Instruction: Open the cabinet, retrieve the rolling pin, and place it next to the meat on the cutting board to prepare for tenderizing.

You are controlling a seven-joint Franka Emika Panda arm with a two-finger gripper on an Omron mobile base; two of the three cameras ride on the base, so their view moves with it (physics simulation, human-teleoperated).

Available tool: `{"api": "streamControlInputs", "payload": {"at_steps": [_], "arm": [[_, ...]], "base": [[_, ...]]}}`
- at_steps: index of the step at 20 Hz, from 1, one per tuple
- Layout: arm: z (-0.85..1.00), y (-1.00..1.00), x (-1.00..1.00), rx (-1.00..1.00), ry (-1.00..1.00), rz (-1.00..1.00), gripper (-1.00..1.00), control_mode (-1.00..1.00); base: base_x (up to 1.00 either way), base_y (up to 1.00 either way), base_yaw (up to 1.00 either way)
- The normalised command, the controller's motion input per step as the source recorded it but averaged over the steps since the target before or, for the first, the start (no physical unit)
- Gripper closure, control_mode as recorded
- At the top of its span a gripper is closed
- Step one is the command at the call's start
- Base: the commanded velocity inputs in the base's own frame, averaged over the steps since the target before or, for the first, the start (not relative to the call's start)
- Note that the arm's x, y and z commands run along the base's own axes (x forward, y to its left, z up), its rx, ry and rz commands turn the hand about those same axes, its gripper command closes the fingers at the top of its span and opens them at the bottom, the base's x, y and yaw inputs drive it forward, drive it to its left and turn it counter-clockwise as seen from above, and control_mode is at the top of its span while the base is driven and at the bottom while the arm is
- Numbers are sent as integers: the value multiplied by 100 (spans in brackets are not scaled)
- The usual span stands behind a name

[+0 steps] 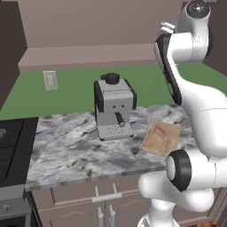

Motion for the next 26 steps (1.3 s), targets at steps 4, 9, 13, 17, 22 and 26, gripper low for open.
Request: {"api": "streamControlInputs", "payload": {"at_steps": [4,9,13,17,22,26], "arm": [[-2,0,42,-2,0,0,-100,-100],[-3,0,42,0,0,0,-100,-100],[-3,0,33,0,0,1,-100,-100],[-6,0,20,0,0,1,-100,-100],[-8,0,16,0,0,1,-100,-100],[-9,0,7,0,0,0,-100,-100]], "base": [[0,0,0],[0,0,0],[0,0,0],[0,0,0],[0,0,0],[0,0,0]]}}
